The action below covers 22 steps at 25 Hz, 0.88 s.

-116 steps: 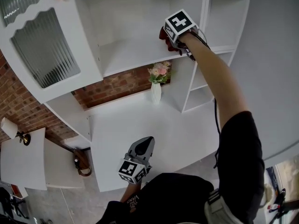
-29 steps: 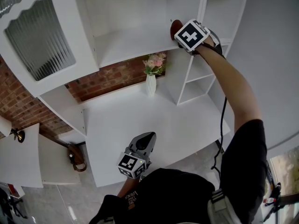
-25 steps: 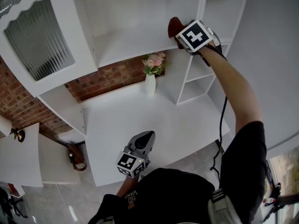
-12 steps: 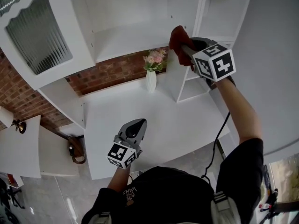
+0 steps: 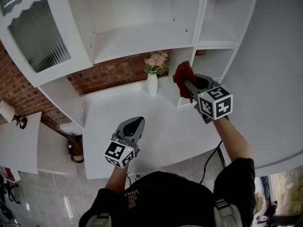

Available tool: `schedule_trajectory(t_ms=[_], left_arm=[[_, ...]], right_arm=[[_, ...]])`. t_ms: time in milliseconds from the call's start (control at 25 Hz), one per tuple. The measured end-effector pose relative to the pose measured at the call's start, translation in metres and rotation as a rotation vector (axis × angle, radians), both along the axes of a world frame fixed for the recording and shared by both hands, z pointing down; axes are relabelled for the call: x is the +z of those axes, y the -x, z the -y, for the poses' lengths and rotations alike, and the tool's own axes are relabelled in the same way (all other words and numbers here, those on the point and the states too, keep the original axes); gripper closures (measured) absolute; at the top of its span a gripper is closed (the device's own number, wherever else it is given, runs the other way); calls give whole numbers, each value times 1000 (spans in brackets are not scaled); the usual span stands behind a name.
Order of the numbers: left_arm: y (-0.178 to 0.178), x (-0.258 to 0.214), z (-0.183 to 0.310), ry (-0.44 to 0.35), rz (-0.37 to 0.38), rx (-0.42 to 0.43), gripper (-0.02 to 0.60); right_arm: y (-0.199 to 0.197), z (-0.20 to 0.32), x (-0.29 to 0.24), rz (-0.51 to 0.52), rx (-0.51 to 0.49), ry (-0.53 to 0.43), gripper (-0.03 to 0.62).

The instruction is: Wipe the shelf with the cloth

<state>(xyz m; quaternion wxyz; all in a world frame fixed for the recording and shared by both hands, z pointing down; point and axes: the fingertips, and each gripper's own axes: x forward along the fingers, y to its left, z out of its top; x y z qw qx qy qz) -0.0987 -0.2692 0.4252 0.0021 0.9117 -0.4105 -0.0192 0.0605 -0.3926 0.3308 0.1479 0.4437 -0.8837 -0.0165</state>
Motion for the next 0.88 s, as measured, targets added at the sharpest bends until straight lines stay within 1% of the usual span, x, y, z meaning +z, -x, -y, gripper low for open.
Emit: schedule_trajectory(t_ms=[160, 280, 560, 880], left_arm=[[-11, 5, 0, 9, 4, -19, 575], [-18, 10, 0, 23, 3, -34, 575], [-41, 25, -6, 51, 2, -72, 575], [-63, 40, -13, 81, -7, -109, 575]], right_arm=[[-11, -9, 42, 47, -7, 73, 534], [-17, -19, 67, 67, -17, 105, 534], [-28, -46, 113, 95, -30, 133, 534], [-34, -73, 150, 167, -40, 176, 534]])
